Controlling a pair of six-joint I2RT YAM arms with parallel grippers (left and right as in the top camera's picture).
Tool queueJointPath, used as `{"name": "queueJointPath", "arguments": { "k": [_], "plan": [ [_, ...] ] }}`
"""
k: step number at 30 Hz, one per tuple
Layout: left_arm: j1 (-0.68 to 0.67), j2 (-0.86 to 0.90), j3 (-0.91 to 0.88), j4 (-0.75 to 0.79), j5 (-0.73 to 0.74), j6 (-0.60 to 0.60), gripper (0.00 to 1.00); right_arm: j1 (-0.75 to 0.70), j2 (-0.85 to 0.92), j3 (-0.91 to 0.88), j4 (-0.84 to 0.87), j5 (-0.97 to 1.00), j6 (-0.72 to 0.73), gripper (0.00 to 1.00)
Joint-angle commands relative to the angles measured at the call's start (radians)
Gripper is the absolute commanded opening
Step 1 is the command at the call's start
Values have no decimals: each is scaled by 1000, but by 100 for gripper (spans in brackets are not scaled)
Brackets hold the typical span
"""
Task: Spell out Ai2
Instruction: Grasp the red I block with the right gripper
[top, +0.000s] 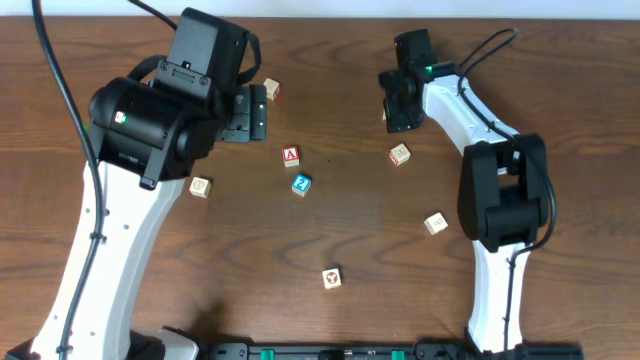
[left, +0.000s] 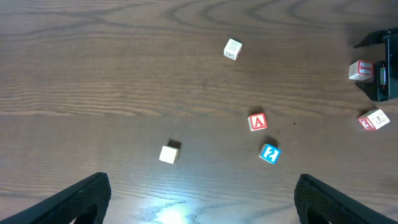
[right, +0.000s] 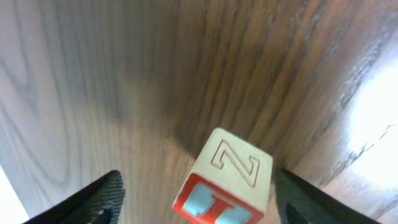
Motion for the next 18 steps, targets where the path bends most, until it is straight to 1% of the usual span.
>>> {"name": "queueJointPath", "arguments": {
  "k": [1, 5, 8, 10, 13, 15, 18],
  "plan": [
    [-3, 7, 0, -4, -21, 22, 96, -12, 20, 11, -1, 6, 3, 64],
    [-3, 7, -1, -4, -21, 22, 95, -18, 20, 11, -1, 6, -12, 50],
    [-3, 7, 0, -4, -21, 22, 95, -19, 20, 11, -6, 0, -20, 36],
    [-3, 7, 0, -4, -21, 22, 95, -19, 20, 11, -6, -2, -48, 31],
    [-4, 7, -1, -4, -20, 22, 95, -18, 20, 11, -4, -14, -139, 29],
    [-4, 7, -1, -4, -19, 22, 95, -18, 20, 11, -6, -21, -249, 27],
    [-4, 7, -1, -4, -18, 21, 95, -16, 20, 11, -31, -26, -373, 26]
  ]
}}
